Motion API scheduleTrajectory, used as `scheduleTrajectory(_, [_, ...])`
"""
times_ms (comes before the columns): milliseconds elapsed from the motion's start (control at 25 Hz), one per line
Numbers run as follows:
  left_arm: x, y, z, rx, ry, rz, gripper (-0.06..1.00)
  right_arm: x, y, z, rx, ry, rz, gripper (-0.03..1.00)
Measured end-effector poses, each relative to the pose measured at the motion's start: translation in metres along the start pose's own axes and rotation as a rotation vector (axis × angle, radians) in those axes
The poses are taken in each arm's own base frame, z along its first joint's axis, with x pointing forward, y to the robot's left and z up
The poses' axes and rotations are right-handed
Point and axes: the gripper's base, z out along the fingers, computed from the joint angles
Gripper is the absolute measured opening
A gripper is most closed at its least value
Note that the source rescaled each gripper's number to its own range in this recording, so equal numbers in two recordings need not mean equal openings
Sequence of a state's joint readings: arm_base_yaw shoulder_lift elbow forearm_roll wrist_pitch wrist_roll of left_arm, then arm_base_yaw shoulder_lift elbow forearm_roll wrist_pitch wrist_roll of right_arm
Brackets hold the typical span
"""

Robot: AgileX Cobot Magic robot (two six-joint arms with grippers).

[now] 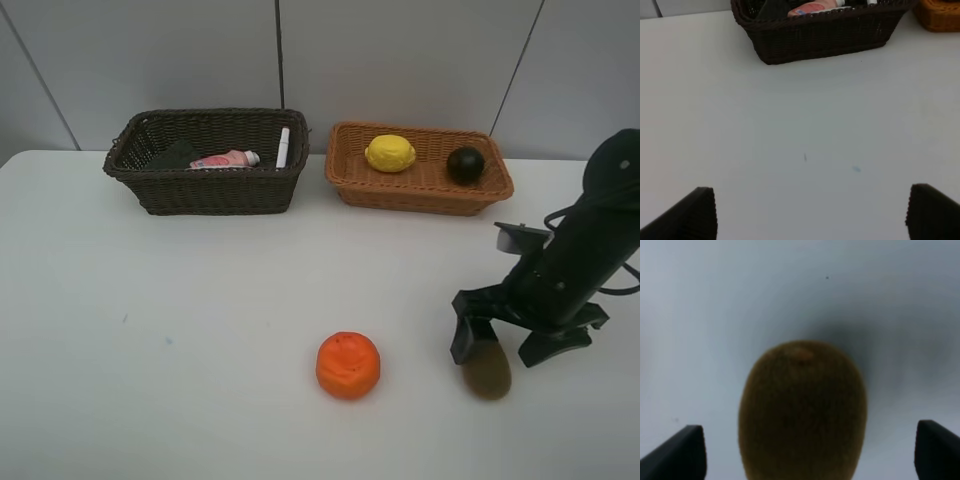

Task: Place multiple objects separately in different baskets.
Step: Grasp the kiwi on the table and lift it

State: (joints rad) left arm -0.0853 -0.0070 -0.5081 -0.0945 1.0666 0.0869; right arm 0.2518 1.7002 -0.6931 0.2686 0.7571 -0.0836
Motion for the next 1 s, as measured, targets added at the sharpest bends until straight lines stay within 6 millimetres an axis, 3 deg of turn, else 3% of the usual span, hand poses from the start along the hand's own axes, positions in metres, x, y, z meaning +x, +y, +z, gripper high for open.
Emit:
scheduleTrajectory(320, [0.0,0.0,0.0,0.0,0.0,0.0,1.0,-0.006,-0.005,0.023,0.019,0.058,0.013,0.96])
scheduleTrajectory(560, [0.0,0.0,0.0,0.0,0.0,0.0,1.0,-0.007,-0.005,0.027,0.022,0.088,0.011,0.96])
scheduleTrajectory(640, [0.0,0.0,0.0,0.0,0.0,0.0,1.0,-0.007,-0.005,0.027,0.023,0.091,0.009,0.92])
scheduleTrajectory(720, [0.0,0.0,0.0,0.0,0.0,0.0,1.0,-0.007,-0.006,0.027,0.026,0.097,0.006,0.69])
scheduleTrajectory(760, [0.0,0.0,0.0,0.0,0.0,0.0,1.0,-0.006,-0.006,0.028,0.025,0.109,0.006,0.46])
scheduleTrajectory(800, [0.0,0.0,0.0,0.0,0.0,0.0,1.0,-0.005,-0.006,0.028,0.023,0.125,0.009,0.14])
scheduleTrajectory(840, [0.0,0.0,0.0,0.0,0.0,0.0,1.0,-0.004,-0.006,0.029,0.021,0.139,0.014,0.0])
scheduleTrajectory(1000, [0.0,0.0,0.0,0.0,0.0,0.0,1.0,-0.003,-0.005,0.029,0.02,0.149,0.015,0.0])
